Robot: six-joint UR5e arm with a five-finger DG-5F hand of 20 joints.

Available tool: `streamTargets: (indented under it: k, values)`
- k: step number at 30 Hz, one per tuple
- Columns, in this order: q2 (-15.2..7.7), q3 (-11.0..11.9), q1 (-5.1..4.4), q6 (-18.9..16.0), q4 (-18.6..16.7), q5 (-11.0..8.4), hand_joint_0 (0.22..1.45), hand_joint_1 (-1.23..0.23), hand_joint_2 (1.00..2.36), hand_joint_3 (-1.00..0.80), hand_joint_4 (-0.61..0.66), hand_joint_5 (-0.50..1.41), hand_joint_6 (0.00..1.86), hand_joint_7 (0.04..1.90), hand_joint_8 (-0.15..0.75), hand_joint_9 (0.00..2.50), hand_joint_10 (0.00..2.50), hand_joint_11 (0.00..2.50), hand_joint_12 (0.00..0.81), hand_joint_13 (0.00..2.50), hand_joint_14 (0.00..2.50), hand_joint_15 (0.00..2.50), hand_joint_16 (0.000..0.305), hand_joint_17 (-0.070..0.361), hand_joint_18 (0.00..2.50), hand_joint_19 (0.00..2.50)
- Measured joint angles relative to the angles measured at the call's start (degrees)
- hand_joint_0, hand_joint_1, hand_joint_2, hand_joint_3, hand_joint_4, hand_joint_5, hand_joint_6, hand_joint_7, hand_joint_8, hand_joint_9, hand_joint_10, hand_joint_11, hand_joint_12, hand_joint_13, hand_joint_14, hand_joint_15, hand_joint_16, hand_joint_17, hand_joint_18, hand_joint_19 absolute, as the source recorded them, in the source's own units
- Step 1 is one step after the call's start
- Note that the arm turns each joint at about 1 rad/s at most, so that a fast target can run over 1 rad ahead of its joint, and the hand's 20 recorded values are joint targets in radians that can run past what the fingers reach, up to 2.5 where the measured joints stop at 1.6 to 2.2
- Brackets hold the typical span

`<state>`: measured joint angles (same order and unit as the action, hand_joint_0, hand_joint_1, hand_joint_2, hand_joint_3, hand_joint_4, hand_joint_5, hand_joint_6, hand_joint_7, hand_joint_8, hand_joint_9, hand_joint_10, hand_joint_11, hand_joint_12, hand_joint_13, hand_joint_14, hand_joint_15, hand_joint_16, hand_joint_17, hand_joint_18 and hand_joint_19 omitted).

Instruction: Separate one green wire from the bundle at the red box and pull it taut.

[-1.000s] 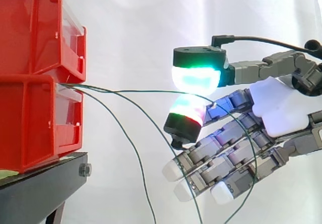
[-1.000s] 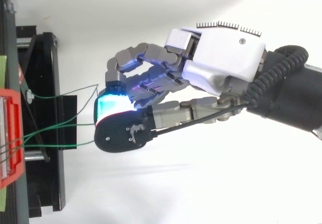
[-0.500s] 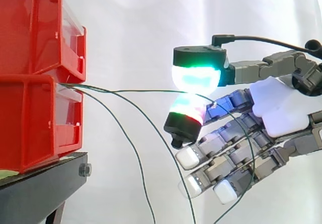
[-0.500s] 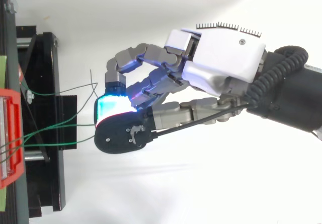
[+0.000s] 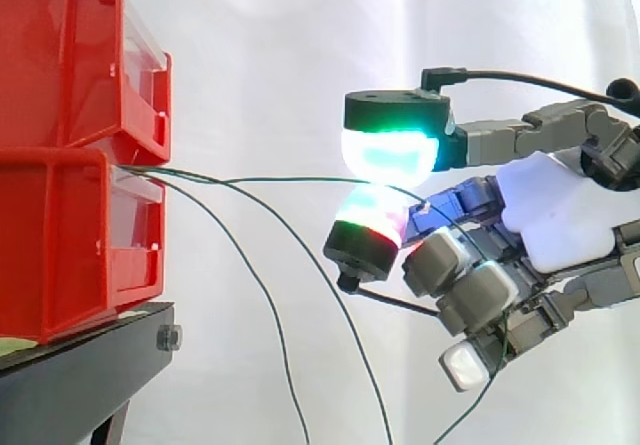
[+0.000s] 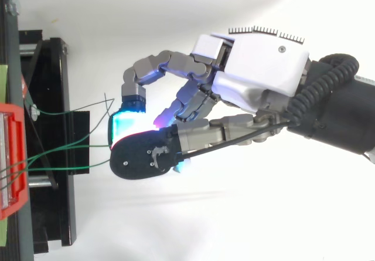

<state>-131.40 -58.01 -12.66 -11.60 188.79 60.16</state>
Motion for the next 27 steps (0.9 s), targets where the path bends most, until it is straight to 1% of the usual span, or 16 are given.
streamTargets:
  k: [4,5,6,9,10,11,12,13,14,15,16,17,18,21,23,27]
  values:
    - [0.00,0.00,0.01,0.00,0.00,-0.02,0.61,-0.72,1.02,-0.17,0.01,-0.12,0.88,1.23,0.289,1.21,0.02,1.28,0.372,1.39,0.00,1.55,0.059,0.132,0.87,0.80]
    - [0.00,0.00,0.01,0.00,0.00,-0.03,0.61,-0.72,1.02,-0.17,0.01,-0.12,0.88,1.23,0.287,1.22,0.02,1.31,0.364,1.41,0.05,1.59,0.059,0.132,0.89,0.84]
    - [0.00,0.00,0.00,0.00,0.00,-0.03,0.61,-0.72,1.02,-0.17,0.01,-0.12,0.88,1.22,0.287,1.22,0.02,1.31,0.365,1.41,0.10,1.58,0.058,0.132,0.90,0.84]
    - [0.00,0.00,-0.07,-0.03,0.00,-0.04,0.61,-0.72,1.02,-0.18,0.02,-0.12,0.88,1.22,0.279,1.25,0.02,1.43,0.342,1.37,0.54,1.46,0.057,0.128,0.94,0.91]
    - [0.00,0.00,-0.09,-0.06,-0.01,-0.04,0.61,-0.72,1.02,-0.18,0.02,-0.12,0.88,1.22,0.279,1.25,0.01,1.43,0.347,1.36,0.55,1.46,0.057,0.128,0.94,0.91]
    - [0.00,0.00,-0.12,-0.10,-0.03,-0.04,0.61,-0.72,1.02,-0.18,0.02,-0.12,0.88,1.22,0.280,1.25,0.01,1.45,0.350,1.35,0.71,1.40,0.056,0.126,0.96,0.94]
    - [0.00,0.00,-0.14,-0.12,-0.05,-0.04,0.61,-0.72,1.02,-0.19,0.02,-0.12,0.88,1.21,0.277,1.25,0.01,1.46,0.338,1.34,0.93,1.33,0.055,0.124,0.98,0.98]
    - [0.00,0.00,-0.15,-0.13,-0.06,-0.04,0.61,-0.72,1.02,-0.19,0.02,-0.12,0.88,1.21,0.274,1.25,0.01,1.47,0.327,1.33,1.04,1.28,0.054,0.123,0.99,1.01]
    - [0.00,0.00,-0.16,-0.15,-0.07,-0.05,0.61,-0.71,1.02,-0.20,0.02,-0.13,0.88,1.21,0.278,1.25,0.01,1.47,0.327,1.31,1.28,1.19,0.054,0.121,1.02,1.05]
    - [0.00,0.00,-0.18,-0.15,-0.08,-0.06,0.61,-0.71,1.02,-0.20,0.03,-0.13,0.88,1.20,0.278,1.25,0.01,1.47,0.323,1.32,1.38,1.12,0.052,0.118,1.04,1.09]
    - [0.00,0.00,-0.21,-0.15,-0.10,-0.05,0.61,-0.71,1.02,-0.20,0.03,-0.13,0.88,1.20,0.278,1.25,0.01,1.47,0.321,1.32,1.39,1.13,0.052,0.118,1.05,1.11]
    - [0.00,0.00,-0.21,-0.14,-0.12,-0.05,0.61,-0.71,1.02,-0.20,0.03,-0.13,0.88,1.20,0.270,1.25,0.01,1.49,0.330,1.32,1.58,1.04,0.051,0.114,1.09,1.20]
    - [0.00,0.00,-0.22,-0.12,-0.15,-0.05,0.61,-0.70,1.02,-0.20,0.03,-0.13,0.88,1.20,0.276,1.25,0.01,1.48,0.333,1.31,1.68,1.00,0.050,0.113,1.12,1.23]
    - [0.00,0.00,-0.25,-0.13,-0.17,-0.07,0.61,-0.70,1.02,-0.21,0.03,-0.13,0.88,1.19,0.276,1.25,0.01,1.49,0.330,1.29,1.80,0.95,0.050,0.112,1.14,1.25]
    - [0.00,0.00,-0.25,-0.15,-0.14,-0.06,0.61,-0.70,1.02,-0.21,0.04,-0.13,0.88,1.19,0.276,1.25,0.01,1.48,0.325,1.29,1.80,0.95,0.049,0.111,1.14,1.26]
    - [0.00,0.00,-0.26,-0.18,-0.10,-0.05,0.62,-0.70,1.02,-0.22,0.03,-0.13,0.88,1.17,0.277,1.29,0.00,1.59,0.324,1.29,1.82,0.94,0.049,0.111,1.15,1.26]
